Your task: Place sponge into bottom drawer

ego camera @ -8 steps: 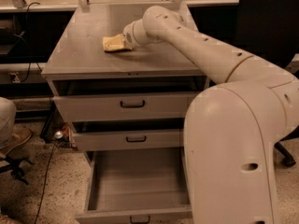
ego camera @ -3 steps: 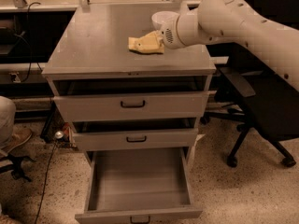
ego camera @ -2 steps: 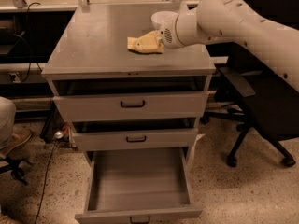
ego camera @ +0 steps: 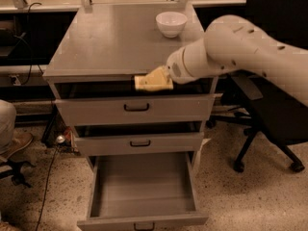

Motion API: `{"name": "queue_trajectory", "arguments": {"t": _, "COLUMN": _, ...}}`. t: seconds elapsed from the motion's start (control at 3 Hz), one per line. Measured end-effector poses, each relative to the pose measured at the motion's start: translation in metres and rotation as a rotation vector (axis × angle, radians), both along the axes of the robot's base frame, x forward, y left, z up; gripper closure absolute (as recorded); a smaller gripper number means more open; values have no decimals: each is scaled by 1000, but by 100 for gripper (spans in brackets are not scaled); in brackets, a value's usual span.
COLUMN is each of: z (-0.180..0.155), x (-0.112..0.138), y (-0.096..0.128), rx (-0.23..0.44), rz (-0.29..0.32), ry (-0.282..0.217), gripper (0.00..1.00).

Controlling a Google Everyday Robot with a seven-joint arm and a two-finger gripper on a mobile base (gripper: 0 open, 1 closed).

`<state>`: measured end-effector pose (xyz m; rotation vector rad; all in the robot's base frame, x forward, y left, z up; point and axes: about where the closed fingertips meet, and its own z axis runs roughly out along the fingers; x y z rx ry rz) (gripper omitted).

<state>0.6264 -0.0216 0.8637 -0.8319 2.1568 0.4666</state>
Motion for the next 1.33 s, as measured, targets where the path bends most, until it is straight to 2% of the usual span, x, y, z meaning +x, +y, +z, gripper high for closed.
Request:
{"name": "queue_trajectory", "arguments": {"t": 0.33, "z": -68, "x": -55, "y": 0, "rx": -43, "rz": 16, "ry": 150, "gripper": 100}}
{"name": "queue_trajectory", "arguments": {"t": 0.67, "z": -68, "x": -55, "y": 0, "rx": -43, "rz": 15, "ry": 150, "gripper": 100}}
{"name": "queue_trajectory", "arguments": {"t": 1.0, "z": -107, "x": -70, "y": 19, "rx": -47, "rz": -3, "ry": 225, "gripper": 100}}
{"name": "queue_trajectory", "arguments": {"t": 1.33, "z": -211, "x": -112, "y": 84, "rx": 25, "rz": -20, "ry": 388, "gripper": 100}}
